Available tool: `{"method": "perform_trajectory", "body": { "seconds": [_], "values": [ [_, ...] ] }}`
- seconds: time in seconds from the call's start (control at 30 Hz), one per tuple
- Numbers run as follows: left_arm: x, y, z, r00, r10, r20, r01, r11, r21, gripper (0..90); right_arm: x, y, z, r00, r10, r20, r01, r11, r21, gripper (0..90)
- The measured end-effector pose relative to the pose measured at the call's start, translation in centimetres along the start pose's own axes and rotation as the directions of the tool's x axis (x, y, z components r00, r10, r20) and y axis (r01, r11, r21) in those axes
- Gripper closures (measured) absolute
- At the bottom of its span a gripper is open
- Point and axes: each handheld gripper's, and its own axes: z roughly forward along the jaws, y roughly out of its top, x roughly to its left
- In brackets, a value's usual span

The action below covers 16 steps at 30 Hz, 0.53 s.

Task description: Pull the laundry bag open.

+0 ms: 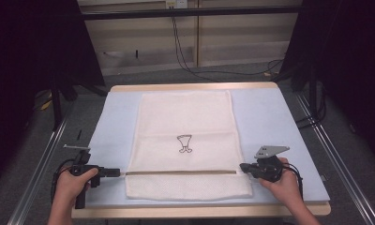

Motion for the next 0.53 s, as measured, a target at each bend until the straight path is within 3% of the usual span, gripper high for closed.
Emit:
{"method": "perform_trajectory", "body": {
  "seconds": [0.1,0.2,0.27,0.33,0.4,0.47,0.5,0.53],
  "values": [
    [-0.1,0.0,0.1,0.9998,0.013,-0.012,-0.013,0.9999,0.01,87.2,0.0,0.0,0.0,1.0,0.0,-0.001,0.0,1.0,0.0,90.0],
    [-0.5,0.1,0.0,0.9987,0.046,-0.021,-0.046,0.9988,-0.016,85.0,0.0,0.0,0.0,1.0,-0.002,-0.002,0.002,1.0,-0.001,90.0],
    [-1.0,0.2,0.0,0.9953,0.091,-0.033,-0.093,0.9946,-0.047,73.6,-0.1,0.0,-0.1,0.9999,-0.008,-0.008,0.008,1.0,-0.002,88.5],
    [-1.2,0.3,0.1,0.9804,0.182,-0.074,-0.189,0.9772,-0.097,57.6,-0.4,0.1,-0.4,0.9996,0.027,-0.005,-0.027,0.999,-0.026,69.9],
    [-1.5,0.6,0.3,0.9689,0.222,-0.109,-0.235,0.9634,-0.129,55.6,-0.8,0.2,-1.0,0.9984,0.021,0.052,-0.017,0.997,-0.07,63.9],
    [-1.6,0.8,0.6,0.9444,0.277,-0.177,-0.313,0.9231,-0.223,41.7,-1.3,0.1,-1.6,0.9933,0.039,0.109,-0.029,0.996,-0.089,54.5],
    [-1.6,0.9,0.7,0.9338,0.286,-0.215,-0.335,0.9085,-0.249,36.9,-1.6,0.1,-1.8,0.9893,0.062,0.132,-0.049,0.994,-0.097,49.8],
    [-1.6,0.9,0.7,0.9236,0.296,-0.243,-0.355,0.9011,-0.25,36.8,-1.8,0.0,-2.0,0.9872,0.076,0.14,-0.062,0.993,-0.098,47.5]
  ]
}}
